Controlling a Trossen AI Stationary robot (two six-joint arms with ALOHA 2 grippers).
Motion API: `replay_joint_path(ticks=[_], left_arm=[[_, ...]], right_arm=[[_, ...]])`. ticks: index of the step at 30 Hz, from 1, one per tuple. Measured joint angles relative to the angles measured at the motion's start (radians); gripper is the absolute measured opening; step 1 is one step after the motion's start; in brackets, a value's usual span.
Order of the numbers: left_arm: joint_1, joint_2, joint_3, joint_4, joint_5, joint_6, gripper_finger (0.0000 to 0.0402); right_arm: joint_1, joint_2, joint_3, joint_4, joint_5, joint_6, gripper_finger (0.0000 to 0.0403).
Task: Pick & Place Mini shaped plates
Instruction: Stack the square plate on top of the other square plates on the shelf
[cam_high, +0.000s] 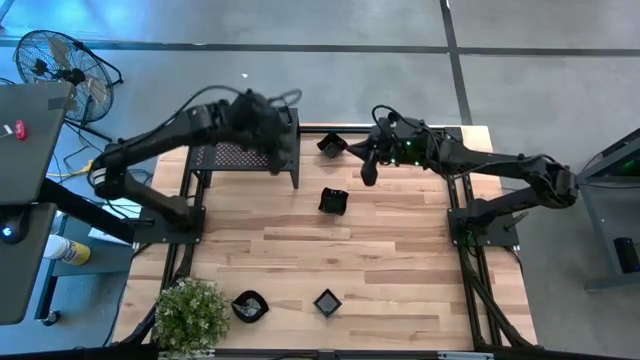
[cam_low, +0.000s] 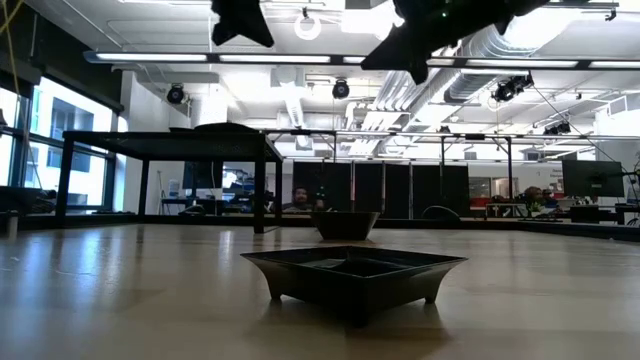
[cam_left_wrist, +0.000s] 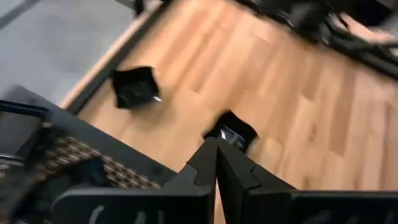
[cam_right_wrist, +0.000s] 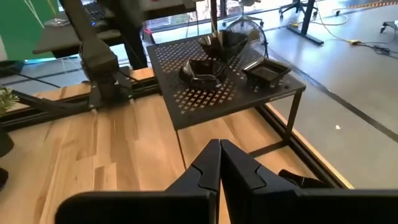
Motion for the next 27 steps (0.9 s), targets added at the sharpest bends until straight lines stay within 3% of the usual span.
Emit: replay_joint_path(ticks=[6, 13, 20, 27], left_arm=[[-0.157, -0.105, -0.144, -0.004, 0.029, -0.016, 0.0001], [-0.298, -0.204, -0.332, -0.001, 0.033, -0.209, 0.0], [-0.441, -0.278, -0.488, 0.098, -0.055, -0.368, 0.0], [-0.526, -0.347, -0.606, 0.183, -0.131, -0.49, 0.0]], right_arm=[[-0.001, -0.003, -0.016, 0.004, -0.003, -0.006, 0.0001], [-0.005, -0.003, -0.016, -0.009, -0.021, 0.015, 0.0001], [-0.045, 0.032, -0.03, -0.2, -0.078, 0.197, 0.001], [-0.058, 0.14, -0.08, -0.216, -0.12, 0.3, 0.0056]])
